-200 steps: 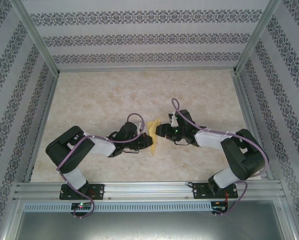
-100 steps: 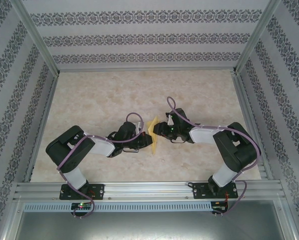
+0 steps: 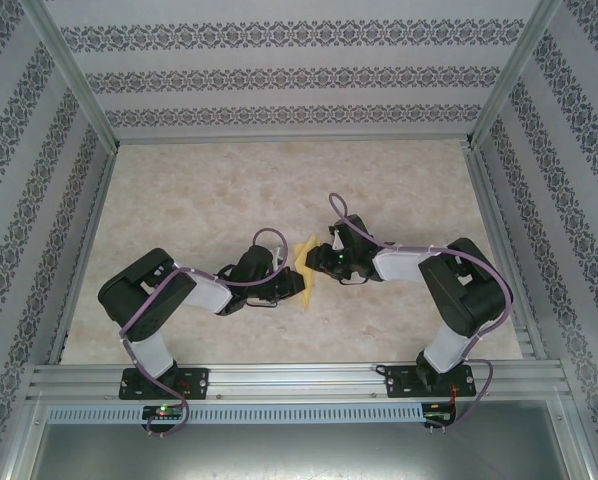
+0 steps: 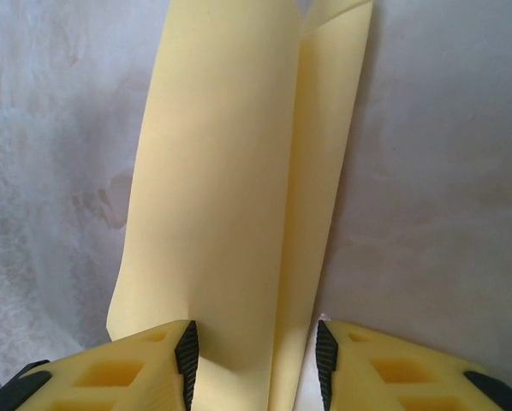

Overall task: Fold a paper plane with a square sheet of paper (fold left side to right side)
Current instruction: Fold the wing for the fifth time at the center of the table.

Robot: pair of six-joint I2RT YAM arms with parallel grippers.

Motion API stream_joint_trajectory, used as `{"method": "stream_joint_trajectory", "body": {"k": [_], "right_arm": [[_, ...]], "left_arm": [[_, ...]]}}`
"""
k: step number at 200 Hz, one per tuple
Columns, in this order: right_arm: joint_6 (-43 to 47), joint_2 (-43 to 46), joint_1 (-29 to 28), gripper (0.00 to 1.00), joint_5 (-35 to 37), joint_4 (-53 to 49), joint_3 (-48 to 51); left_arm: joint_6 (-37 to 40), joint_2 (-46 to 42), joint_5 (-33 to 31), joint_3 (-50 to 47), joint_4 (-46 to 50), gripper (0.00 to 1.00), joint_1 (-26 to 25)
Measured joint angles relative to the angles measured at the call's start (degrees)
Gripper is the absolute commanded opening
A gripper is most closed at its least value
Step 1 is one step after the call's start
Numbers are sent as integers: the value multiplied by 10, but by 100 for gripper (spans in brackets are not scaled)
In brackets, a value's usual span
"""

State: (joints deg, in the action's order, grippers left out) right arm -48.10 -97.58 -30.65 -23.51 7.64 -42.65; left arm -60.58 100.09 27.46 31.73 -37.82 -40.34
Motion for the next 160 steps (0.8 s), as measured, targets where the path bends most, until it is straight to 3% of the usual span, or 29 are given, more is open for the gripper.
{"method": "stream_joint_trajectory", "body": {"k": [69,97,136,160], "right_arm": [[0,-7,0,41,1,-27,-16],[0,-8,0,41,1,-29,-18],[0,-8,0,41,1,-31,-19],[0,-8,0,41,1,-31,-19]], "left_arm": [[1,-9,4,0,12,34,14],[4,-35,5,0,31,46,30],[5,-46,9,3,45,48,52],[5,-41,14,13,49,45,56]]}}
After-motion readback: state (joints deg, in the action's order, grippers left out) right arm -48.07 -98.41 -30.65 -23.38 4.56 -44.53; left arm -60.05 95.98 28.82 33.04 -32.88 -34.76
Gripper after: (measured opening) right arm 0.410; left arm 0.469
